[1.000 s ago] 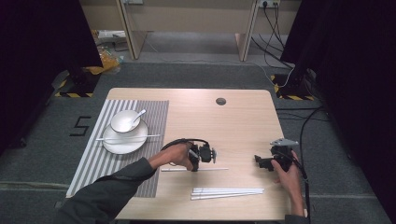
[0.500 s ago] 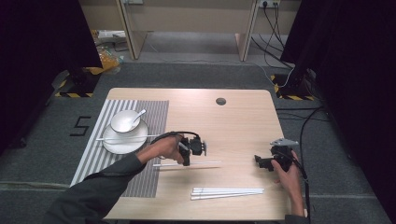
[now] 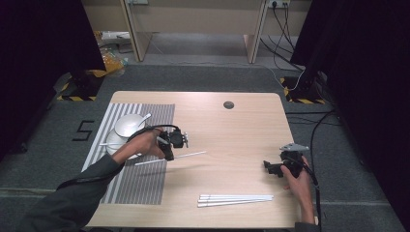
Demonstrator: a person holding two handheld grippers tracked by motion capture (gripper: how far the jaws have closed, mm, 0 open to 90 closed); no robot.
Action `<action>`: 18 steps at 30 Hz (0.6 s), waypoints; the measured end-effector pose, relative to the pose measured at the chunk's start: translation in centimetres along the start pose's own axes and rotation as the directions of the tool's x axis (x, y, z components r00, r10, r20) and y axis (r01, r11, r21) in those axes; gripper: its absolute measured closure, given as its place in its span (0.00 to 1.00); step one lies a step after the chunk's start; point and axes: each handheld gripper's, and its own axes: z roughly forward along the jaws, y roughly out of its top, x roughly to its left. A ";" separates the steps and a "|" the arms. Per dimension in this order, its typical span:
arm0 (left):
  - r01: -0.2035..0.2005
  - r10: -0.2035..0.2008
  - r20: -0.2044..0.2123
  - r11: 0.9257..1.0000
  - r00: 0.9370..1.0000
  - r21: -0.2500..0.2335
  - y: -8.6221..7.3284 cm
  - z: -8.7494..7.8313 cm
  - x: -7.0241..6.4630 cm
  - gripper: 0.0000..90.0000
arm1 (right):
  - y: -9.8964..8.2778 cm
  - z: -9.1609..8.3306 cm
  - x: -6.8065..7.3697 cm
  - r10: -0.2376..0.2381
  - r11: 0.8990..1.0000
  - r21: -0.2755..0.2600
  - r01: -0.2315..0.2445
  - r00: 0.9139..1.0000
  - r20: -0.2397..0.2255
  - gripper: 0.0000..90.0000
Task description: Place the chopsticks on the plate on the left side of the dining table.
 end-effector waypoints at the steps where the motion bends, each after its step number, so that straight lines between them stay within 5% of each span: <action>1: 0.007 -0.007 0.009 1.000 1.000 0.005 -0.4 -0.1 0.1 0.94 | 0.0 0.0 0.0 0.000 1.000 0.000 0.000 1.000 0.000 0.00; 18: 0.189 -0.188 -0.024 0.982 0.982 0.028 -7.6 0.2 4.5 0.94 | 0.0 0.0 0.0 0.000 1.000 0.000 0.000 1.000 0.000 0.00</action>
